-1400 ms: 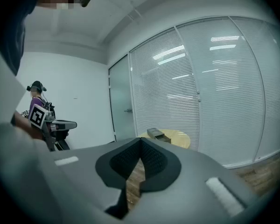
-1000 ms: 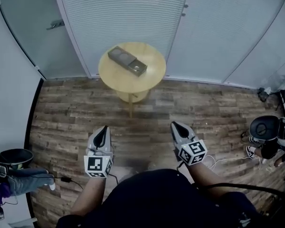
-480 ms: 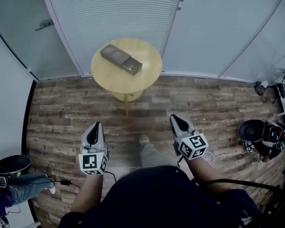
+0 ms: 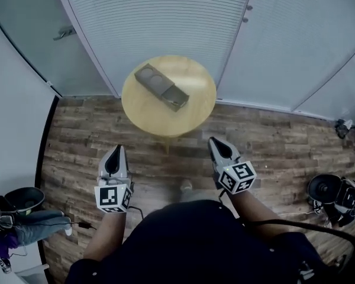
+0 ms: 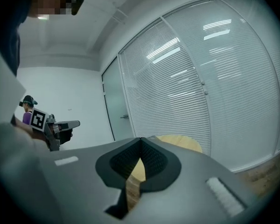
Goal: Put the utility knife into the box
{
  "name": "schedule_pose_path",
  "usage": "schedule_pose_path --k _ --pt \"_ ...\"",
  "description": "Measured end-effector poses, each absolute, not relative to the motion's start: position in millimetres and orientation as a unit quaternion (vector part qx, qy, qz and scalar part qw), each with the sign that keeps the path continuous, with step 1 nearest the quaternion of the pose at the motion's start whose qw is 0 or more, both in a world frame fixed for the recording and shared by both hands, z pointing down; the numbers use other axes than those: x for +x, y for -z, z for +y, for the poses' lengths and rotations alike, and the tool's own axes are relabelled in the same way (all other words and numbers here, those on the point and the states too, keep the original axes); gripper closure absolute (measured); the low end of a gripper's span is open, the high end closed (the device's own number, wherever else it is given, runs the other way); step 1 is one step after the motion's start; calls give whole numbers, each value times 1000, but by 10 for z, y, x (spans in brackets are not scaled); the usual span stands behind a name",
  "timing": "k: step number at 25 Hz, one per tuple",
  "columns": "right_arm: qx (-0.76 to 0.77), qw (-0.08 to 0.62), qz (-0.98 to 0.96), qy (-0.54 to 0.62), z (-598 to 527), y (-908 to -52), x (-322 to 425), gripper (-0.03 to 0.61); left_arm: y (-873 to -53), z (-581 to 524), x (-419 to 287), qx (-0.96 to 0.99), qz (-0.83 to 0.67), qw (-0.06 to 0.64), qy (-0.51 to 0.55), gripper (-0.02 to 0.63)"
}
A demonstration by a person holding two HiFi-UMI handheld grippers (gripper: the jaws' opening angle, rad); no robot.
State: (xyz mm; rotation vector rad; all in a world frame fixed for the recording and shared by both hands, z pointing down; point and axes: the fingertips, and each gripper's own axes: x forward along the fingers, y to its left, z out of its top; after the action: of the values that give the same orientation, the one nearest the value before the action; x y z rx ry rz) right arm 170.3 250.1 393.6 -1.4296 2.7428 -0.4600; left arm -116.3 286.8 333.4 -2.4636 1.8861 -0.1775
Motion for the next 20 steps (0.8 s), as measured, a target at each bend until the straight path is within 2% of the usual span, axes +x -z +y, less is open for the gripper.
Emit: schedule_pose_path --k 10,20 --pt "-424 0 892 155 1504 -4062 1845 571 -3436 2111 -831 -782 618 -3 81 611" --pt "-431 -38 885 170 749 -4202 1442 571 -3540 1226 -1215 -786 613 -29 81 611"
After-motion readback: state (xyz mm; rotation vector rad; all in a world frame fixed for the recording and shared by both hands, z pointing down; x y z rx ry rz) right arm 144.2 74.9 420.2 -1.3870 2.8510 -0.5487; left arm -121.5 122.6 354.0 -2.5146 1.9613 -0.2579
